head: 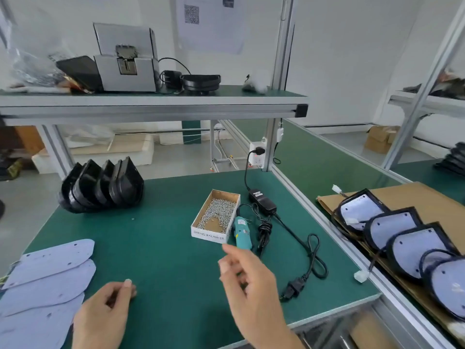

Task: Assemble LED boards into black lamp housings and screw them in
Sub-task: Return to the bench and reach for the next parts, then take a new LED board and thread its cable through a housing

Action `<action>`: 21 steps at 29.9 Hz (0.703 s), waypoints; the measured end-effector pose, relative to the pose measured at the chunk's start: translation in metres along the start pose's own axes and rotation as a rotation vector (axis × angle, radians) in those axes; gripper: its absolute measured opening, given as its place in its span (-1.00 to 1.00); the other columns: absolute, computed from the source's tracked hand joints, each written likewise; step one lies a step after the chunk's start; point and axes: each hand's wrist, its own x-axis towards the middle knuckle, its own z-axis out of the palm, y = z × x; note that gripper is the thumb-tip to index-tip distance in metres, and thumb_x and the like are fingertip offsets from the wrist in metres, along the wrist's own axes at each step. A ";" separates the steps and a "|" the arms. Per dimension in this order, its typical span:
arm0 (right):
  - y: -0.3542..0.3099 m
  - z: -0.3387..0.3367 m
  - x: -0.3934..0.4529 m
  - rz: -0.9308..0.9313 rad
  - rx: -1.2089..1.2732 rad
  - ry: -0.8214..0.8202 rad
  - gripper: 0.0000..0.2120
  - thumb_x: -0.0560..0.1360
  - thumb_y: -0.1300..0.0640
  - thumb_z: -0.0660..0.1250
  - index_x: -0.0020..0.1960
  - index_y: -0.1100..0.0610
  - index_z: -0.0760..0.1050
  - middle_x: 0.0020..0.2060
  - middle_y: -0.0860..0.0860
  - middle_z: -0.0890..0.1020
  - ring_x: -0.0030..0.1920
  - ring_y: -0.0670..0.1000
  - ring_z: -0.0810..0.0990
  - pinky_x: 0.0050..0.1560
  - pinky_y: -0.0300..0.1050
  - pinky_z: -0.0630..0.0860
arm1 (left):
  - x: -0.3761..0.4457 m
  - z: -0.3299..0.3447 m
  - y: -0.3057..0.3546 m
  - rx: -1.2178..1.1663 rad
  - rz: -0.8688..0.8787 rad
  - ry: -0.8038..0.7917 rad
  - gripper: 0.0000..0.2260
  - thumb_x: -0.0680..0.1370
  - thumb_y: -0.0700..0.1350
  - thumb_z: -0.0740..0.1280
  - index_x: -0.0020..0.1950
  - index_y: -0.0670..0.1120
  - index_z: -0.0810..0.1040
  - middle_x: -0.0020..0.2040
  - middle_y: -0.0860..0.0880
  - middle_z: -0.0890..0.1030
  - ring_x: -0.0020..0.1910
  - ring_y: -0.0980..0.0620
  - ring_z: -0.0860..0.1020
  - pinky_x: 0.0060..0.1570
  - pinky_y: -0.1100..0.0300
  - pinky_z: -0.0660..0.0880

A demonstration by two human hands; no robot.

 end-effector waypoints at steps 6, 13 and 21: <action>-0.003 0.115 0.009 0.089 -0.064 -0.450 -0.64 0.68 -0.02 0.27 0.44 0.00 0.52 0.06 -0.16 0.62 0.05 -0.16 0.58 0.19 -0.23 0.50 | -0.002 -0.002 -0.008 -0.042 0.012 -0.025 -0.71 0.64 -0.02 0.36 -0.27 0.05 0.69 -0.29 0.21 0.69 -0.20 0.14 0.63 -0.19 0.19 0.45; 0.010 0.160 0.039 0.162 -0.335 -0.681 -0.78 0.67 -0.06 0.26 0.21 -0.07 0.62 0.02 -0.10 0.65 0.06 -0.02 0.63 0.18 -0.07 0.55 | 0.000 0.001 -0.010 -0.107 0.045 0.028 -0.67 0.63 -0.08 0.34 -0.33 -0.11 0.56 -0.40 -0.08 0.54 -0.44 0.09 0.39 -0.36 0.26 0.38; 0.013 0.230 0.168 0.236 -0.139 -0.487 -0.71 0.65 0.15 0.18 -0.17 0.16 0.57 -0.26 0.13 0.64 -0.09 0.24 0.70 -0.15 0.03 0.56 | 0.006 0.006 -0.018 -0.102 0.088 0.087 -0.66 0.62 -0.09 0.37 -0.32 -0.21 0.56 -0.40 -0.12 0.54 -0.42 0.01 0.40 -0.34 0.22 0.37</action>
